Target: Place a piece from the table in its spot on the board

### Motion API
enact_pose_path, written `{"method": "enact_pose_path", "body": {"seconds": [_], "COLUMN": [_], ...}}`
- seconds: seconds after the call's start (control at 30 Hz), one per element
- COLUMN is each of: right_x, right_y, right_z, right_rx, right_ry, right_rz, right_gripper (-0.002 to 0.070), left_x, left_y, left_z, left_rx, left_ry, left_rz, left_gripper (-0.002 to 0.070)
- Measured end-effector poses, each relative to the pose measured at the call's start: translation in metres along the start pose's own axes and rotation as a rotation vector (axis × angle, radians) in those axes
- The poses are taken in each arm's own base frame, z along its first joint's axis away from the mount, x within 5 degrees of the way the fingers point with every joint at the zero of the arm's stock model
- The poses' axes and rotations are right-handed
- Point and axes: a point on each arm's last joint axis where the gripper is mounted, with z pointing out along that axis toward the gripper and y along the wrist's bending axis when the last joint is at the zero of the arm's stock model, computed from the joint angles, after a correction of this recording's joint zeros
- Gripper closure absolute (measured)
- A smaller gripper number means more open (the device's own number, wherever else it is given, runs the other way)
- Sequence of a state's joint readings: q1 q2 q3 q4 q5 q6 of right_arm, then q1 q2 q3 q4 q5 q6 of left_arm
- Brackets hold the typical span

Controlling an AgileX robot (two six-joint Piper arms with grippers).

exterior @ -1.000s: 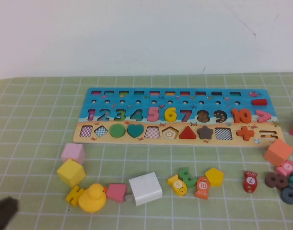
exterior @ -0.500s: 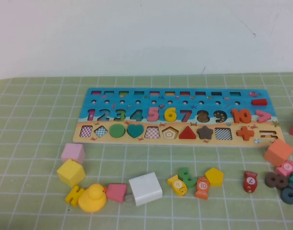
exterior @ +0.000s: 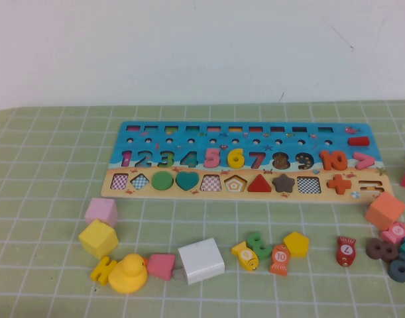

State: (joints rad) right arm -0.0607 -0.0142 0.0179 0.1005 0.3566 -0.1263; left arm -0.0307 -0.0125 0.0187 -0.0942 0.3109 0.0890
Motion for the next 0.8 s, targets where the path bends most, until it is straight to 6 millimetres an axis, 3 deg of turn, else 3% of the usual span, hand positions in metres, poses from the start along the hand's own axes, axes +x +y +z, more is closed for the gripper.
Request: {"method": "enact_pose_path", "body": {"seconds": [0.8], "right_x": [0.0], "right_y": [0.0], "right_z": [0.0], "right_rx": [0.0], "right_ry": [0.0], "right_rz": [0.0], "right_gripper": [0.0679], "left_x": [0.0008], "left_y": [-0.002], "left_z": [-0.0001], "left_rx": [0.036], "left_ry": [0.009], "left_rz": [0.018], "left_gripper": [0.0677]}}
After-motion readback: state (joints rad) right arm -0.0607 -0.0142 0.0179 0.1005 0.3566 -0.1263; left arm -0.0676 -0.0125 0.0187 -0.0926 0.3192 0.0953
